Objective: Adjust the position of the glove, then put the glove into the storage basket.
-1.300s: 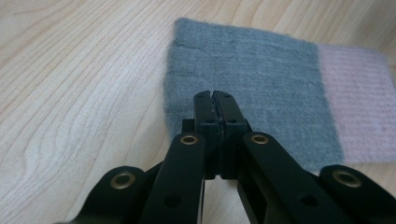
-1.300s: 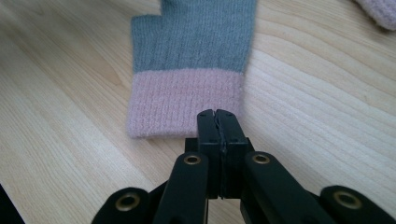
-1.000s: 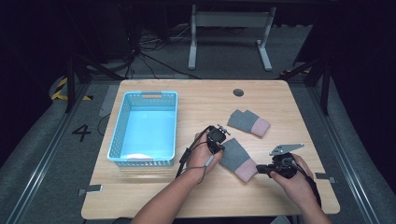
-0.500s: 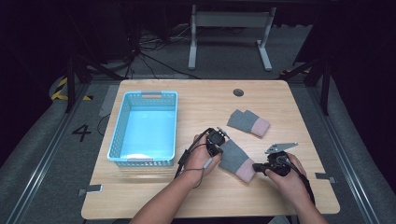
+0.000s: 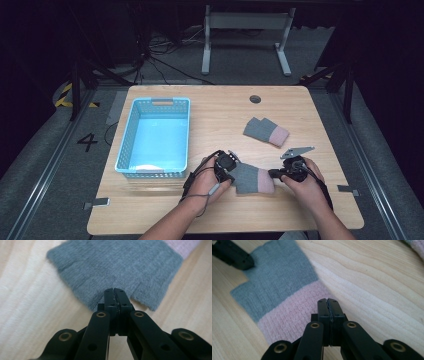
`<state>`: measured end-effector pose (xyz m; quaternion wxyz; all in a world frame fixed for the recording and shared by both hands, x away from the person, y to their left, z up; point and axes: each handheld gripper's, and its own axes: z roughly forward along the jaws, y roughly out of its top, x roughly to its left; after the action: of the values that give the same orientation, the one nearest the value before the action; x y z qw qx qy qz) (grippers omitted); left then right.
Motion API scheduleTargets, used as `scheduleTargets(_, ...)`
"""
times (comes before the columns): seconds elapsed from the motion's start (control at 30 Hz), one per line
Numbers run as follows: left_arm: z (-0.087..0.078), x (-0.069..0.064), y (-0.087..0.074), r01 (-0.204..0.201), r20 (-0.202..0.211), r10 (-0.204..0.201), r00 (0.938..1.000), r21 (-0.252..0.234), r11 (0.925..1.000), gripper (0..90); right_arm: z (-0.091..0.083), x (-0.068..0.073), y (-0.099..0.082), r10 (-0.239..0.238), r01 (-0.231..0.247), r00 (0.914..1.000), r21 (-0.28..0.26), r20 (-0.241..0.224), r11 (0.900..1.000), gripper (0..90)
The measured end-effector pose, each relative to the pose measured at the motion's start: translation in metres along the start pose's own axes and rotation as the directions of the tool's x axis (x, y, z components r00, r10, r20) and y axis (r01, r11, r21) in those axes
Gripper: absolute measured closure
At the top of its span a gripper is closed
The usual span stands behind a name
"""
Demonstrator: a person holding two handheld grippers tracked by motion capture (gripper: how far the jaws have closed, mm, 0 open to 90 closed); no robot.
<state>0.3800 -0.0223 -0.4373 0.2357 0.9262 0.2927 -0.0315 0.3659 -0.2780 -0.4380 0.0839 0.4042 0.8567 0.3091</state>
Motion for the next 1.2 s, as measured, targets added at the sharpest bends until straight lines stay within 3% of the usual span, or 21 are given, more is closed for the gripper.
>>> scheduleTargets(0.2,0.0,-0.003,-0.003,-0.001,0.053,0.001,0.9986,0.015,0.9999,89.0,0.004,-0.003,0.004,-0.004,0.004,1.0,-0.018,0.008,0.9998,90.0)
scheduleTargets(0.37,0.0,-0.005,-0.003,0.004,0.06,-0.004,0.9982,0.01,0.9999,85.0,0.005,-0.003,0.005,-0.008,0.008,0.9999,-0.022,0.008,0.9997,90.0)
scheduleTargets(0.57,-0.003,-0.009,0.0,-0.017,0.074,0.018,0.9971,-0.009,0.9998,78.0,-0.001,-0.003,0.003,-0.01,0.01,0.9999,-0.03,0.009,0.9995,90.0)
scheduleTargets(0.63,-0.008,-0.009,0.001,-0.033,0.07,0.034,0.997,-0.014,0.9994,76.9,-0.006,-0.004,0.003,-0.01,0.01,0.9999,-0.033,0.014,0.9994,90.0)
scheduleTargets(0.8,-0.022,-0.006,0.0,-0.014,0.061,0.018,0.998,-0.06,0.9981,75.3,-0.015,-0.005,0.003,-0.002,0.003,0.9998,-0.051,0.019,0.9987,89.9)
scheduleTargets(0.97,-0.034,-0.001,-0.001,0.007,0.097,0.001,0.9953,-0.083,0.9965,73.9,-0.021,-0.006,0.004,0.011,-0.011,0.9999,-0.058,0.011,0.9983,87.5)
scheduleTargets(1.2,-0.052,0.005,-0.005,0.011,0.066,-0.005,0.9978,-0.104,0.9945,71.1,-0.025,-0.002,0.006,0.004,-0.004,1.0,-0.06,0.002,0.9982,83.8)
